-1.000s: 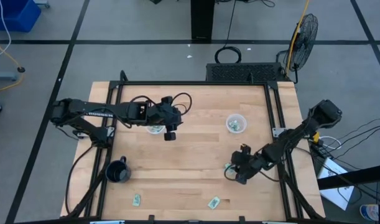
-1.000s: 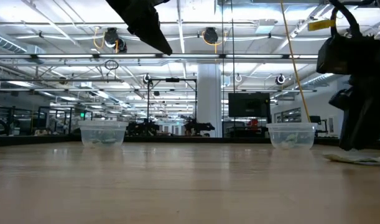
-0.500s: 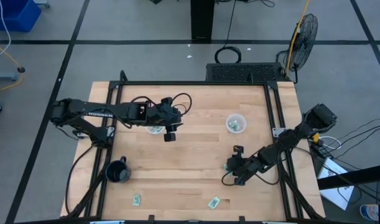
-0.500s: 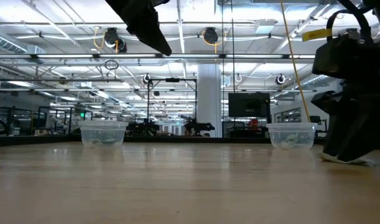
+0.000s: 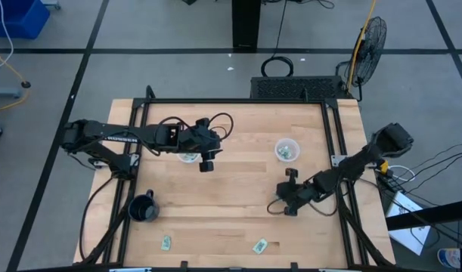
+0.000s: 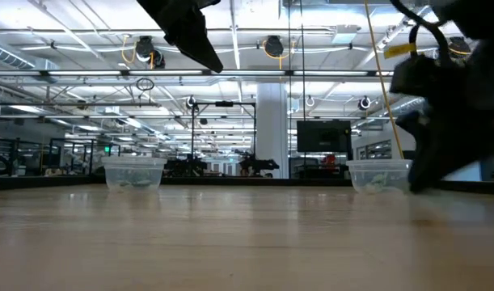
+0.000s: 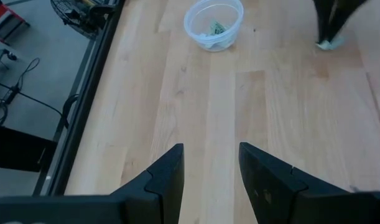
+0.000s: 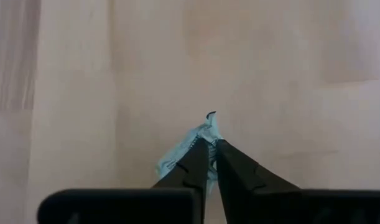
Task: Pick and place Stevia / Truvia into bins
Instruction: Put the stevia packet into the right transparent container
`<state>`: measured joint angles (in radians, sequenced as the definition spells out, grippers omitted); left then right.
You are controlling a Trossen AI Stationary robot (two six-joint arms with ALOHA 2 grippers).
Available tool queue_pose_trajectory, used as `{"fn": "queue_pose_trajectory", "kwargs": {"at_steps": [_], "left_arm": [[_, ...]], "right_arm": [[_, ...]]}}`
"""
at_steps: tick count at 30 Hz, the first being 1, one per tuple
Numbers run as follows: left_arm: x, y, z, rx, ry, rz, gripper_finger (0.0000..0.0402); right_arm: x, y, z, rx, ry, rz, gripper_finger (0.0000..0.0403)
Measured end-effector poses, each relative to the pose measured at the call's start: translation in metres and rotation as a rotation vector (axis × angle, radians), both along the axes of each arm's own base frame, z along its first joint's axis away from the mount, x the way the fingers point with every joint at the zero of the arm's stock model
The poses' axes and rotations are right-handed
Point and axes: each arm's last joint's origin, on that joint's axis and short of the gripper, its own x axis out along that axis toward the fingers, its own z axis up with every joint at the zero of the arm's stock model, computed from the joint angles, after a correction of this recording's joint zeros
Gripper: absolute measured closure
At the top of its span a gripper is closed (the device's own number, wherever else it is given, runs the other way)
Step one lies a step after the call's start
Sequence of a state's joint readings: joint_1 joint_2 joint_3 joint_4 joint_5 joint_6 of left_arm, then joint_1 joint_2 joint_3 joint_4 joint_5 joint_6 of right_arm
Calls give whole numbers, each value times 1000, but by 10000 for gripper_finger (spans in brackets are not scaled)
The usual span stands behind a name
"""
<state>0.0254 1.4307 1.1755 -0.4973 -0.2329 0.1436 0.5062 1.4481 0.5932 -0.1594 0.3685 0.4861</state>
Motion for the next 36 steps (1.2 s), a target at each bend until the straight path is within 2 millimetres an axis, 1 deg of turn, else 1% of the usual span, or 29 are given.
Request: {"fn": "queue_pose_trajectory", "kwargs": {"at_steps": [2,4,6,9,11,13,15,17,20,28,31,36], "left_arm": [[0,0,0,2,1,-2,243],[0,0,0,3,1,-2,243],[0,0,0,3,1,-1,243],[0,0,0,6,2,-4,243],[0,0,0,7,2,-3,243],[0,0,0,7,2,-3,243],[0,0,0,5,1,-1,243],[0,0,0,5,1,-1,243],[0,0,0,3,0,0,243],[0,0,0,-18,-7,16,243],[0,0,0,-16,-6,15,243],[0,0,0,-18,-7,17,243]], "right_arm": [[-2,-9,13,-21,-29,-23,384],[-10,-22,27,-82,-32,-74,388],[-20,-37,39,-184,-46,-157,395],[-32,-59,61,-352,-156,-312,398],[-39,-73,72,-424,-198,-394,397],[-45,-87,80,-442,-206,-454,397],[-47,-100,84,-404,-209,-504,397],[-45,-110,85,-323,-200,-527,397],[-39,-121,80,-220,-155,-505,397],[-27,-142,56,-138,23,-483,394],[-22,-146,50,-137,41,-492,380],[-19,-150,43,-139,80,-501,342]]}}
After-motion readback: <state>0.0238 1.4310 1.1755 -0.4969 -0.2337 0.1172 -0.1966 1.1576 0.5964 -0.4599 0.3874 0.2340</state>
